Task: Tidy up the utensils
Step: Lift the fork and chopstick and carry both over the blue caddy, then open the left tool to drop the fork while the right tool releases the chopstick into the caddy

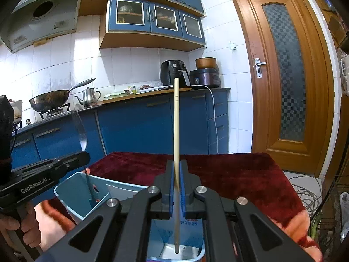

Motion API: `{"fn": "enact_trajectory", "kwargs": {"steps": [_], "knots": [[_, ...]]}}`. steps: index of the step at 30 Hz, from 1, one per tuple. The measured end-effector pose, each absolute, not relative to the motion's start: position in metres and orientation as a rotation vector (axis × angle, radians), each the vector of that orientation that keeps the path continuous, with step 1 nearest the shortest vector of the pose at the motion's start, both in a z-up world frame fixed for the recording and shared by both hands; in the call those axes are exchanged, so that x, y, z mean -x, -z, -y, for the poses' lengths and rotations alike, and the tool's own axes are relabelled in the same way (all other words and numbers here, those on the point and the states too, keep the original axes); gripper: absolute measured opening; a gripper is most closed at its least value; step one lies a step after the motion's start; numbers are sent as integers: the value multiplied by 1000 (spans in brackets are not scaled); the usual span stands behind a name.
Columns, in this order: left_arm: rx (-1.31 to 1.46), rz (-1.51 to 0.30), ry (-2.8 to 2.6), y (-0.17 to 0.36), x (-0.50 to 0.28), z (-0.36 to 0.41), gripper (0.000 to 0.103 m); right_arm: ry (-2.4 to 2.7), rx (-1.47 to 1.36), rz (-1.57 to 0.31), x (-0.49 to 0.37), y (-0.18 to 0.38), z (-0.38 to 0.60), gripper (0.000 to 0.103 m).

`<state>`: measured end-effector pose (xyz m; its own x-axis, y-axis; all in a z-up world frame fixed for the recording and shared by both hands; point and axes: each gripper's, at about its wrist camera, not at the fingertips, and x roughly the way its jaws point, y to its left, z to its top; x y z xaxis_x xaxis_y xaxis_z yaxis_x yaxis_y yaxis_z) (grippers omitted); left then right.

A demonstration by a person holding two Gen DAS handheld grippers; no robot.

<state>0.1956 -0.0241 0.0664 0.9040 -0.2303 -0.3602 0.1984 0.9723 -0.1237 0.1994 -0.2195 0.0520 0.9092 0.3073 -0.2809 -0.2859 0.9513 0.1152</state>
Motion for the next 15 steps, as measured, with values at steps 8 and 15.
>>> {"fn": "enact_trajectory", "kwargs": {"steps": [8,15], "knots": [[79,-406,215,-63,-197,27,20,-312,-109,-315,-199,-53,224,18],[69,-380,219,-71,-186,28,35,-325,-111,-300,-193,-59,222,29]]}}
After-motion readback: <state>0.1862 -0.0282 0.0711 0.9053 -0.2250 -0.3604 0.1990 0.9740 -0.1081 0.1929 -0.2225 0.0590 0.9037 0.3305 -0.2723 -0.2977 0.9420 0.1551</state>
